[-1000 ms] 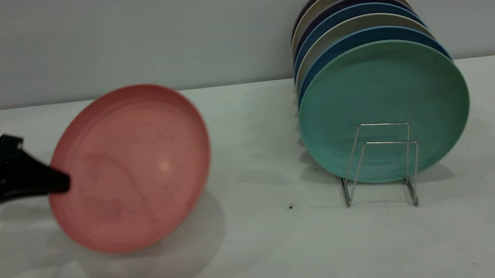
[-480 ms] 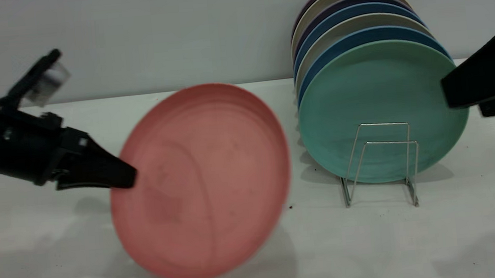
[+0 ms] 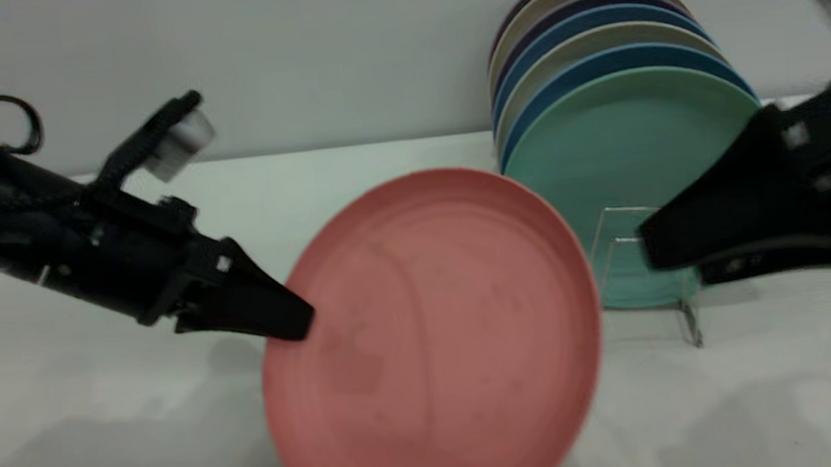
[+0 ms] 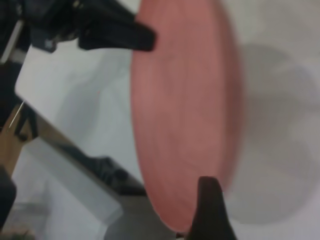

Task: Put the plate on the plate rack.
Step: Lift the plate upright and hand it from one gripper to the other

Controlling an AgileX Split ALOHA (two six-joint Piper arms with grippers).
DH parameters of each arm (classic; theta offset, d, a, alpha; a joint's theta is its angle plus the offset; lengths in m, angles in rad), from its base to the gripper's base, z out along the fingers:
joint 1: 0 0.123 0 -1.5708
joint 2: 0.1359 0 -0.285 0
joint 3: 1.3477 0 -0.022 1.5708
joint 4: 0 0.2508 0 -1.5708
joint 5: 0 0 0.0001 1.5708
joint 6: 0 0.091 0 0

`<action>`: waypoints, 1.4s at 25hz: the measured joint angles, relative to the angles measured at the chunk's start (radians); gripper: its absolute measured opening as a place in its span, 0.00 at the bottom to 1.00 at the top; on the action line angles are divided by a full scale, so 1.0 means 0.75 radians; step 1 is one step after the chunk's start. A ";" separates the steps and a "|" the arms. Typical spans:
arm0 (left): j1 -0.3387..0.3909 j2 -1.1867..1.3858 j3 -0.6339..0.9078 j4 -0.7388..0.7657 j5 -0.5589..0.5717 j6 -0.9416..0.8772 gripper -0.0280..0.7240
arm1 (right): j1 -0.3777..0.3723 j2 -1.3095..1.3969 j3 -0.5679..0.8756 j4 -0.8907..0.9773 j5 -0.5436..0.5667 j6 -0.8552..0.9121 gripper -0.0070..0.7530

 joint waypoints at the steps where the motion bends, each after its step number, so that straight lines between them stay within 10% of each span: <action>1: -0.011 0.000 0.000 -0.005 -0.001 -0.002 0.06 | 0.026 0.015 0.000 0.020 -0.004 -0.014 0.77; 19: -0.160 -0.013 0.001 -0.103 0.084 -0.005 0.06 | 0.096 0.162 -0.004 0.155 -0.030 -0.091 0.76; 28: -0.159 -0.013 0.001 -0.113 0.101 0.003 0.07 | 0.096 0.174 -0.004 0.168 -0.056 -0.091 0.17; 35: -0.161 -0.019 0.001 -0.119 0.078 -0.014 0.21 | 0.096 0.176 -0.007 0.166 -0.182 -0.101 0.16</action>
